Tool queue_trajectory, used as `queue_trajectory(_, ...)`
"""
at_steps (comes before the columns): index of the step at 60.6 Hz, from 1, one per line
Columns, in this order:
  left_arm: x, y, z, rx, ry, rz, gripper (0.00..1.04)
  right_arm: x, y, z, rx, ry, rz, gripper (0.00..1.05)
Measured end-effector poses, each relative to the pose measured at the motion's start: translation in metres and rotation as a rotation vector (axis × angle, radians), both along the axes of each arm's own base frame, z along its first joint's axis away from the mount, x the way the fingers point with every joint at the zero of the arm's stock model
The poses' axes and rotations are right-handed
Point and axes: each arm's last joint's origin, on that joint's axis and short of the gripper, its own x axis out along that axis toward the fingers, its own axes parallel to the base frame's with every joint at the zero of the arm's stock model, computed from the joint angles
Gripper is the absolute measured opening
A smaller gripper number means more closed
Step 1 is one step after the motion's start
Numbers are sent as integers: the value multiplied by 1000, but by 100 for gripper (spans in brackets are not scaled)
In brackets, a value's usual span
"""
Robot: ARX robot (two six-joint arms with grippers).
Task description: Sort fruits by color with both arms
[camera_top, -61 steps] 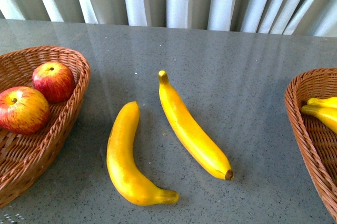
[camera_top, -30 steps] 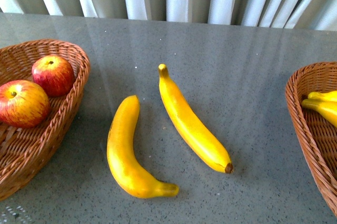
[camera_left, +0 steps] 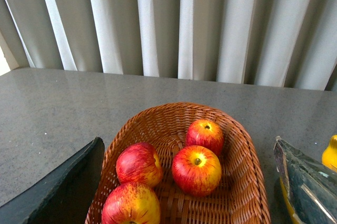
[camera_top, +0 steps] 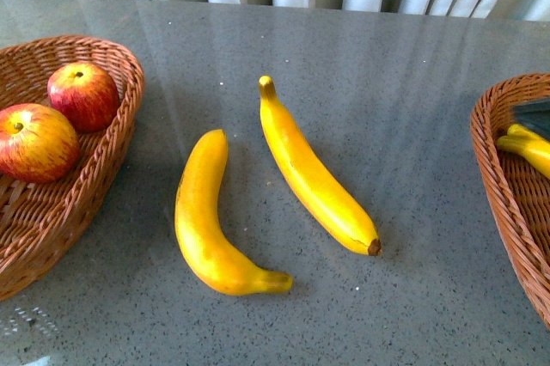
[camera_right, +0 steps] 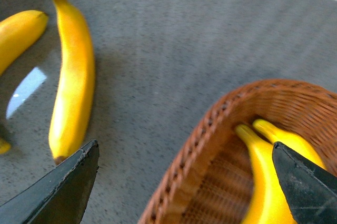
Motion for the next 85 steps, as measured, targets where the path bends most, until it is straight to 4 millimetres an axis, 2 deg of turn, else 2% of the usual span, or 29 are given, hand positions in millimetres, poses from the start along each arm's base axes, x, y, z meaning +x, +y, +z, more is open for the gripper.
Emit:
queue_trajectory(13, 0, 0, 0, 0, 0, 0, 96, 43, 44, -15, 13, 90, 103, 96)
queue_trajectory(26, 0, 0, 0, 0, 0, 0, 96, 66, 76, -44, 0, 190, 151, 96)
queue_trajectory(37, 0, 0, 0, 0, 0, 0, 96, 85, 94, -58, 5, 238, 156, 96)
queue_trajectory(50, 0, 0, 0, 0, 0, 0, 96, 90, 118, -80, -18, 305, 188, 96)
queue_trajectory(62, 0, 0, 0, 0, 0, 0, 96, 92, 137, -91, -8, 344, 189, 96)
queue_trajectory(85, 0, 0, 0, 0, 0, 0, 96, 98, 139, -104, 1, 389, 137, 96)
